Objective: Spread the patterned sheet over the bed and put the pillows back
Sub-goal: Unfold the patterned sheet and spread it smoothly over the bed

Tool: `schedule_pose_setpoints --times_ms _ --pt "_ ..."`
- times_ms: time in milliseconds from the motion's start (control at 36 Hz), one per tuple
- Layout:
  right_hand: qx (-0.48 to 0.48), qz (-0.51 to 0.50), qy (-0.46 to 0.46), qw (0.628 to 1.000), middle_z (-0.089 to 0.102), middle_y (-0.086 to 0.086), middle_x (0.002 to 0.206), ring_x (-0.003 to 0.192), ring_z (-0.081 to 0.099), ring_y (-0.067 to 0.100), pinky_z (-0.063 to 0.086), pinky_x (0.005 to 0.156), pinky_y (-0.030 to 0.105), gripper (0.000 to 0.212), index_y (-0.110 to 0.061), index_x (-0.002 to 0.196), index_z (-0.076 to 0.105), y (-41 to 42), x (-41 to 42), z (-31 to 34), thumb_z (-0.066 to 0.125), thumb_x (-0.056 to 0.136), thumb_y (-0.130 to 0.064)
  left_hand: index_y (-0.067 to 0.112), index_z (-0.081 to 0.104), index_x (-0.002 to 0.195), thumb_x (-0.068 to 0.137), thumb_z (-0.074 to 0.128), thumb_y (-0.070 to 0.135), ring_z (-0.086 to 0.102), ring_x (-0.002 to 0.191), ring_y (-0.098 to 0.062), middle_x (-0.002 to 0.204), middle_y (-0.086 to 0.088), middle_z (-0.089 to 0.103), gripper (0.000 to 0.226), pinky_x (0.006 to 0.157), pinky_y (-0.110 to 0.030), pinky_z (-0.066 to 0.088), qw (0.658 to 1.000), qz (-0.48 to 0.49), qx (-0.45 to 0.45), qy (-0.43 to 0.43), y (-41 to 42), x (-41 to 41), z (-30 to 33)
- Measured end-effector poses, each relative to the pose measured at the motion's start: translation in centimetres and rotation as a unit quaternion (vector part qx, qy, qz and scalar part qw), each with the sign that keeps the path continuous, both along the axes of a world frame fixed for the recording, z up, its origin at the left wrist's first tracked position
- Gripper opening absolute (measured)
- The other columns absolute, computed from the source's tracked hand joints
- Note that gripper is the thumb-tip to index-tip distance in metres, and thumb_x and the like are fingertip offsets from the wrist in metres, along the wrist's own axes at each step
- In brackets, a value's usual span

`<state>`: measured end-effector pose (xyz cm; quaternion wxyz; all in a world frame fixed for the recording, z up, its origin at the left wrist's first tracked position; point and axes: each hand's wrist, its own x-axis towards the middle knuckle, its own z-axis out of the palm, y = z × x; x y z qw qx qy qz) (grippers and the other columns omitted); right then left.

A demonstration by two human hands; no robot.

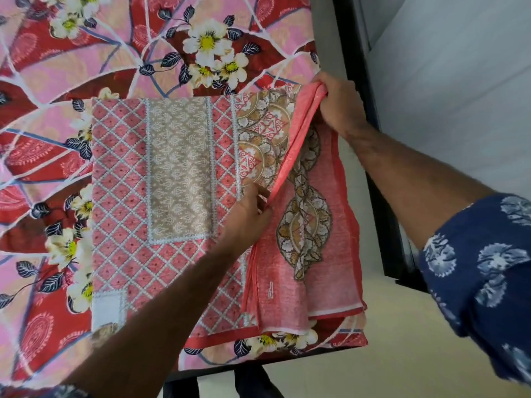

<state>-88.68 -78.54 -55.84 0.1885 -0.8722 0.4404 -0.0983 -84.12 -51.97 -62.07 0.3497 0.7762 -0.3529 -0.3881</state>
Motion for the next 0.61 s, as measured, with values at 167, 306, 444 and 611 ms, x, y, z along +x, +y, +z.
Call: schedule_pose_setpoints --times_ms 167,306,444,611 --pt "0.111 0.094 -0.107 0.984 0.068 0.0 0.116 0.098 0.064 0.011 0.046 0.075 0.004 0.039 -0.014 0.118 0.072 1.3 1.0 4.9 0.044 0.095 -0.001 0.022 0.039 0.134 0.098 0.055 0.005 0.064 0.074 -0.012 0.095 -0.001 0.064 0.043 0.064 -0.028 0.056 0.988 -0.051 -0.068 0.131 0.5 -0.3 2.6" --pt "0.212 0.154 -0.18 0.948 0.065 -0.01 0.113 0.09 0.069 0.004 0.06 0.075 0.022 0.027 -0.01 0.121 0.07 4.7 3.7 10.2 0.052 0.102 -0.006 0.02 0.03 0.148 0.088 0.061 0.022 0.066 0.093 -0.014 0.116 -0.004 0.059 0.067 0.072 -0.036 0.059 0.982 -0.033 -0.147 0.111 2.2 -0.2 4.4" --pt "0.199 0.268 -0.171 0.927 0.07 -0.01 0.102 0.088 0.068 -0.005 0.055 0.078 0.016 0.027 -0.009 0.109 0.072 11.7 8.7 14.5 0.052 0.094 0.001 0.031 0.028 0.148 0.086 0.081 0.03 0.059 0.125 -0.006 0.146 -0.001 0.05 0.082 0.096 -0.028 0.056 0.942 0.112 -0.225 0.222 5.4 1.4 7.7" --pt "0.164 0.337 -0.145 0.916 0.064 -0.034 0.063 0.053 0.06 -0.002 0.051 0.058 0.017 0.024 -0.005 0.098 0.076 22.8 16.7 16.4 0.053 0.091 -0.003 0.015 0.063 0.121 0.078 0.086 0.028 0.073 0.103 -0.014 0.11 0.001 0.076 0.05 0.085 -0.032 0.06 0.914 0.225 -0.205 0.269 12.1 4.9 11.8"
